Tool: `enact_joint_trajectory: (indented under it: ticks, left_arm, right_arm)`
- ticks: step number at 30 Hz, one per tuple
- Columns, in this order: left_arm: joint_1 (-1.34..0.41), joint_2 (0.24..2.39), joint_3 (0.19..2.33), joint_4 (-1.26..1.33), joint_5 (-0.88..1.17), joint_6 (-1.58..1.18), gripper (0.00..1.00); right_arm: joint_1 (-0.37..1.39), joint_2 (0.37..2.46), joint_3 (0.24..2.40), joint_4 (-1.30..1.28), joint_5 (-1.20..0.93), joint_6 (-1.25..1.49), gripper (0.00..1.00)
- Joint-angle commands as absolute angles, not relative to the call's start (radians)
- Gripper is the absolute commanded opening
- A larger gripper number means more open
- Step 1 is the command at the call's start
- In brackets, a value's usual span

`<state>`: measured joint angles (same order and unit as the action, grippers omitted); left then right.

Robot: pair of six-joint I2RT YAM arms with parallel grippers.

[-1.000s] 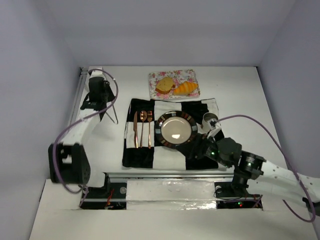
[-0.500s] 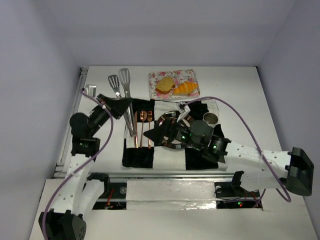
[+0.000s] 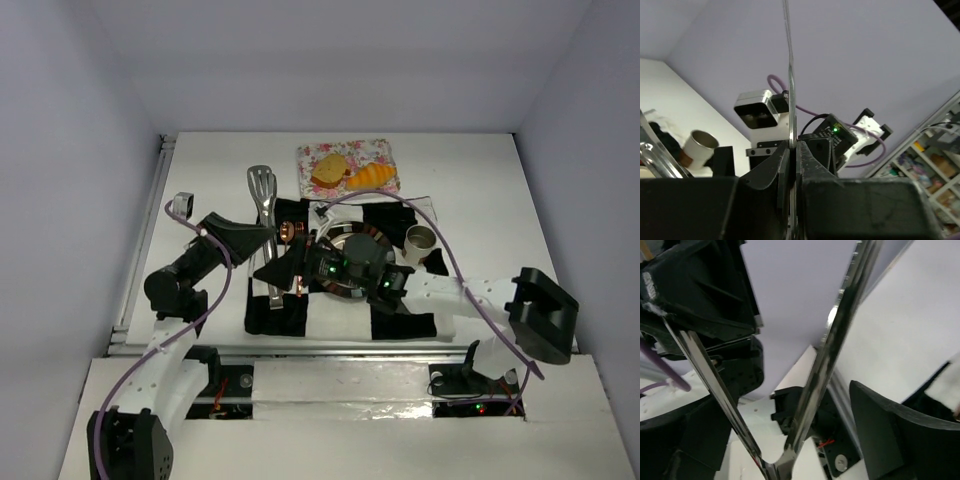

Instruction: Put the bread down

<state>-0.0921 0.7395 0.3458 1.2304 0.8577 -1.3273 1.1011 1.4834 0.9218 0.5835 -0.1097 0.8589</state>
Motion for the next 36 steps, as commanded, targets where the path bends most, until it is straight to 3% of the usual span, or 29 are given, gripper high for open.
enact_joint_trajectory:
  ticks: [1,6,8,11,12,13,16,21,28,32,36]
  left_arm:
    - [-0.095,0.758,0.339,1.721,0.891,-1.474,0.00]
    - [-0.095,0.741,0.344,1.718,0.905,-1.473,0.00]
    - [-0.095,0.730,0.350,1.698,0.907,-1.454,0.00]
    - [-0.095,0.718,0.368,1.661,0.922,-1.428,0.00]
    - [-0.095,0.713,0.380,1.631,0.928,-1.419,0.03]
    - [-0.095,0.704,0.387,1.609,0.936,-1.408,0.15]
    - [-0.095,0.675,0.403,1.496,0.940,-1.344,0.35]
    - [-0.095,0.638,0.414,1.366,0.953,-1.278,0.54]
    - [-0.095,0.572,0.466,1.054,0.963,-1.103,0.99]
    - [-0.095,0.565,0.489,0.899,0.954,-1.005,0.99]
    - [-0.095,0.542,0.598,0.476,0.882,-0.734,0.99]
  right_arm:
    - [1.100,1.528,0.960,0.771,-0.179,0.897,0.93]
    - [1.100,1.581,0.930,0.984,-0.210,0.998,0.81]
    - [1.100,1.604,0.905,1.044,-0.224,1.046,0.71]
    - [1.100,1.611,0.876,1.104,-0.212,1.066,0.66]
    - [1.100,1.608,0.871,1.098,-0.206,1.065,0.66]
    - [1.100,1.603,0.868,1.086,-0.189,1.062,0.65]
    - [1.100,1.569,0.874,0.997,-0.140,1.037,0.60]
    - [1.077,1.503,0.888,0.878,-0.104,1.023,0.56]
    - [1.028,1.433,0.870,0.818,-0.098,1.029,0.54]
    - [0.993,1.388,0.873,0.761,-0.100,1.025,0.54]
    - [0.934,1.339,0.923,0.480,-0.081,0.970,0.53]
